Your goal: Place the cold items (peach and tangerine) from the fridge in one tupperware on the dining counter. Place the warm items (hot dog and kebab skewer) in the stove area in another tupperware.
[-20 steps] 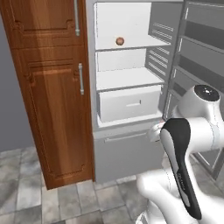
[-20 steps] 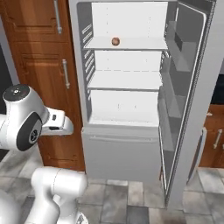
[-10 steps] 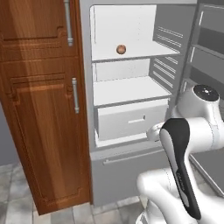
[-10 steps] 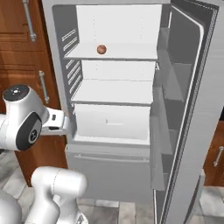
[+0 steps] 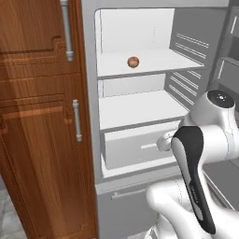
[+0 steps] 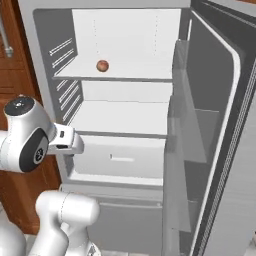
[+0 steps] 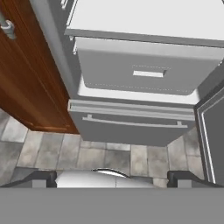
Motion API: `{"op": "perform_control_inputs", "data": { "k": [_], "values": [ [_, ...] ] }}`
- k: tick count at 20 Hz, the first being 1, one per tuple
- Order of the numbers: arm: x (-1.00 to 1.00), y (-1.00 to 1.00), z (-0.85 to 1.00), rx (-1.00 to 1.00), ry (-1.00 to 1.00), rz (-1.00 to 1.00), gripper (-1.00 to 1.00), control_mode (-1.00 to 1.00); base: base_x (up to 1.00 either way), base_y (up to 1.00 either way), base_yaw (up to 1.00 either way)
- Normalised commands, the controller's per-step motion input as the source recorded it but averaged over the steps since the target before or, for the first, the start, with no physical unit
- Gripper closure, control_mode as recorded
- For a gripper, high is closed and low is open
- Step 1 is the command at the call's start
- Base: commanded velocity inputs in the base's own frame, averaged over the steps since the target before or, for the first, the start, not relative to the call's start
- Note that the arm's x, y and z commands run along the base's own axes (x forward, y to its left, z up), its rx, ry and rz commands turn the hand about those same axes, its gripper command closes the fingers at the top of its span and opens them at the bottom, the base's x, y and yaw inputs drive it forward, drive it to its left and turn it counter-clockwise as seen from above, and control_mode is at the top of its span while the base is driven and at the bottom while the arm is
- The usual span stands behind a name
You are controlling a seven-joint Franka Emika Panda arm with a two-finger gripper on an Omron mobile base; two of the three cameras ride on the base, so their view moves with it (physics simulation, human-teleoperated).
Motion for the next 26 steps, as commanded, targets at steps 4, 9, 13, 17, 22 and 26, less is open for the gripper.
{"op": "perform_control_inputs", "data": {
  "k": [4,9,13,17,22,26],
  "values": [
    [0.0,0.0,0.0,0.0,0.0,0.0,-1.0,1.0,0.67,0.0,0.0],
    [0.0,0.0,0.0,0.0,0.0,0.0,-1.0,1.0,0.6,0.0,0.0],
    [0.07,0.0,0.13,0.0,-0.04,0.01,-1.0,-1.0,0.33,0.0,0.01],
    [0.18,-0.02,0.88,0.0,-0.2,0.01,-1.0,-1.0,0.0,0.0,0.0],
    [0.19,-0.16,0.84,0.0,-0.11,0.01,-1.0,-1.0,0.0,0.0,0.0],
    [0.38,-0.04,0.43,0.0,0.0,0.0,-1.0,-1.0,0.0,0.0,0.0]
  ]
}}
